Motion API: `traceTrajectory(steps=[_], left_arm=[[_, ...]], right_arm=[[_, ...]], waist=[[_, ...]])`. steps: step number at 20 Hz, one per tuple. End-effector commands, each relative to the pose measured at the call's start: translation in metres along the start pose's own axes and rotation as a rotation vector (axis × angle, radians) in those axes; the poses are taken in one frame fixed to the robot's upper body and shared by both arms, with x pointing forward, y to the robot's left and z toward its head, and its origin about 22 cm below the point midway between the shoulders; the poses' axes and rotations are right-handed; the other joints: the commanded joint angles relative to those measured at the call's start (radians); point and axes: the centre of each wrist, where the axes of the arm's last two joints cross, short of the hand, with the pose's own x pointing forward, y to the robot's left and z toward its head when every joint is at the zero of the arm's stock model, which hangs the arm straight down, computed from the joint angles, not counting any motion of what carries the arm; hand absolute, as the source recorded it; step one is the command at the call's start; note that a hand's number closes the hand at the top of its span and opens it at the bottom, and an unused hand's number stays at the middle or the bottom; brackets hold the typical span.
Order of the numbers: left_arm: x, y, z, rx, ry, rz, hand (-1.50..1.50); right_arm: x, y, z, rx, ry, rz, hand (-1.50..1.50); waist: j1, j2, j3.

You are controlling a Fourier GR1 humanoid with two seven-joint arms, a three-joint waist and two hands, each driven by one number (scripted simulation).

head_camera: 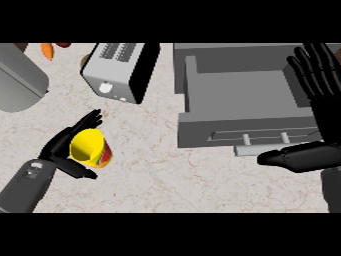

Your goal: Pick up the cup, place it into the drawer and close the drawer

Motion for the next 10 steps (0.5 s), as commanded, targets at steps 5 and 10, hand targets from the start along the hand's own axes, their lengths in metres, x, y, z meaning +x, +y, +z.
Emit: traceTrajectory(steps=[5,10], left_arm=[[-0.016,-0.021,-0.002,-0.100,-0.130,0.099,-1.50],[-0.019,-0.024,-0.003,-0.128,-0.144,0.142,-1.50]], right_arm=[[0.003,-0.005,0.005,0.005,0.000,-0.011,-1.50],[0.011,-0.007,-0.005,-0.004,-0.009,-0.001,-1.50]], waist=[[-0.009,0.001,0.000],[-0.006,0.003,-0.001]])
